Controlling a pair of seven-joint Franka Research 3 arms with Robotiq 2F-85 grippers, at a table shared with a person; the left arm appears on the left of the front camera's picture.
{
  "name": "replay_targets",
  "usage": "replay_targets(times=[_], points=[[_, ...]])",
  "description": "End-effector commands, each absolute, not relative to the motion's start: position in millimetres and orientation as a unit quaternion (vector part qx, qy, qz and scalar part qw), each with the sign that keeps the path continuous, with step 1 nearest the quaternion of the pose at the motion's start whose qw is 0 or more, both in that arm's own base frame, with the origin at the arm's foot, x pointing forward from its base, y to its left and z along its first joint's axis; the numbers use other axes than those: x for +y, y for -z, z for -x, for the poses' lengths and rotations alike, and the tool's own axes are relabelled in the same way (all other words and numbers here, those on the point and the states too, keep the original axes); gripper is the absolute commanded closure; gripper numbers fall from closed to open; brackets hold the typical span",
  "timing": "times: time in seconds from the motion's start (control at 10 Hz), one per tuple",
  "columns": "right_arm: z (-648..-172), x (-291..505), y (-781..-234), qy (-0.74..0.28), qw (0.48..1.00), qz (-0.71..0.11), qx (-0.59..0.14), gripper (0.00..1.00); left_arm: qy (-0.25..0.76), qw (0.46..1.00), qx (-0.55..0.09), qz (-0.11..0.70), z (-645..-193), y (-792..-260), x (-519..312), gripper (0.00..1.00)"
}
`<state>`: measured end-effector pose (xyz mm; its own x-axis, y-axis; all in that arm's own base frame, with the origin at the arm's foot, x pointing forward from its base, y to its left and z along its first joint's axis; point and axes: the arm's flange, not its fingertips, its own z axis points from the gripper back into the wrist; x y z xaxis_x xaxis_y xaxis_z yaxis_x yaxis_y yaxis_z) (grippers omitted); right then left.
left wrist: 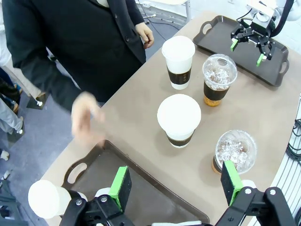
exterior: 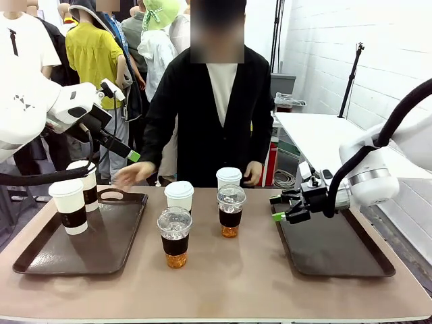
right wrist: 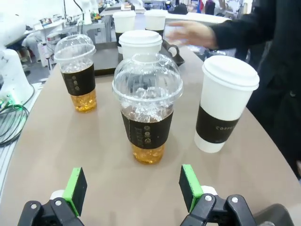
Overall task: Distribute the coffee onto the tray.
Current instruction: Pick up one iced Americano and place it on the right Handle tray.
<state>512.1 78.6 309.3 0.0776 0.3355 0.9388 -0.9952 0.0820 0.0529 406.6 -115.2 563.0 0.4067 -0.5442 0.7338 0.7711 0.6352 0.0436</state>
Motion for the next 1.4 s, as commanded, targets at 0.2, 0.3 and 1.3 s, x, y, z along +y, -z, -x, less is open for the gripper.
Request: replay_targets(times=[0.2, 0.3, 1.3], points=[[-529.3, 102.4, -303.8, -0.543, 0.588, -0.423, -0.425, 0.00, 0.398, 0.825, -0.370, 0.158, -406.7, -562.4, -113.5, 0.00], [-530.5, 105.1, -303.2, -0.543, 0.590, -0.425, -0.420, 0.00, 0.398, 0.825, -0.370, 0.158, -406.7, -562.4, -113.5, 0.00], [-538.9, 115.9, -285.7, -0.547, 0.585, -0.430, -0.418, 0.00, 0.398, 0.825, -0.370, 0.158, -406.7, -562.4, -113.5, 0.00]])
